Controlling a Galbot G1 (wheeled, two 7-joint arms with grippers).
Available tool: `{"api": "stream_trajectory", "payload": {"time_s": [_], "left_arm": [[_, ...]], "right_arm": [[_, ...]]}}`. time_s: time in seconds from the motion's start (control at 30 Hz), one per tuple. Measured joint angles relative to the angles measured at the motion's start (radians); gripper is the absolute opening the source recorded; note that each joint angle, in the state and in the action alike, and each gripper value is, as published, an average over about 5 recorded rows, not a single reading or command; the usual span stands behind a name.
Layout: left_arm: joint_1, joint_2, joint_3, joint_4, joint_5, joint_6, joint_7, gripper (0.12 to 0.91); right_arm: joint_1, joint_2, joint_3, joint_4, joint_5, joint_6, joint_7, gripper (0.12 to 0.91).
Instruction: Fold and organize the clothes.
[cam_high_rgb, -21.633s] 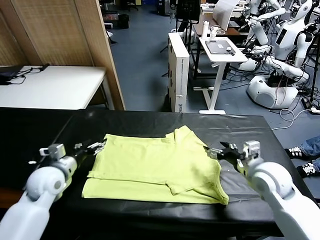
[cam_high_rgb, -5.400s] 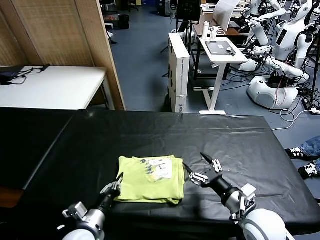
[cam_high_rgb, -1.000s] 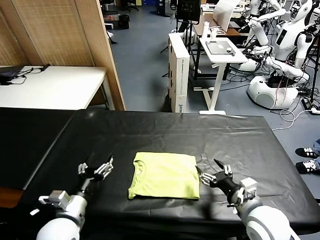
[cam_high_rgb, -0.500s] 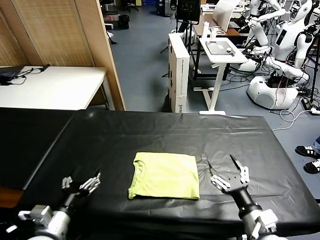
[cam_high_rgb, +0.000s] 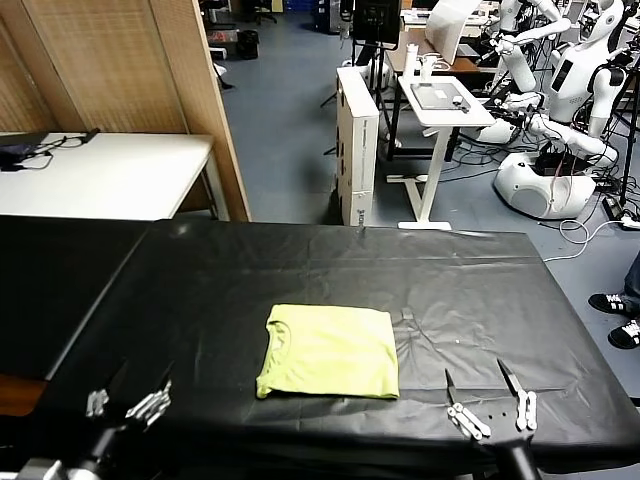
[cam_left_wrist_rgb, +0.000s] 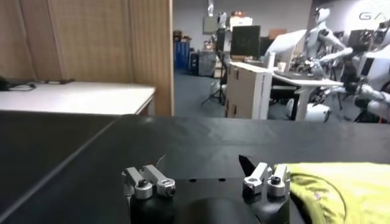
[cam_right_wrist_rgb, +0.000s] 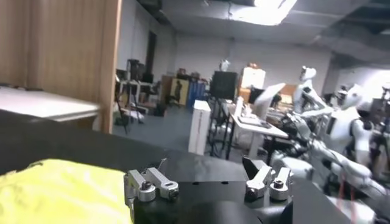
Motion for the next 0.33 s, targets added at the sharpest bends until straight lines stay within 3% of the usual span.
{"api": "stream_trajectory", "payload": {"time_s": [0.33], "left_arm": [[0.081, -0.025, -0.020, -0.009, 0.020, -0.014, 0.025, 0.907]], "right_arm": [[-0.043, 0.010, -0.007, 0.007, -0.006, -0.004, 0.002, 0.907]]}}
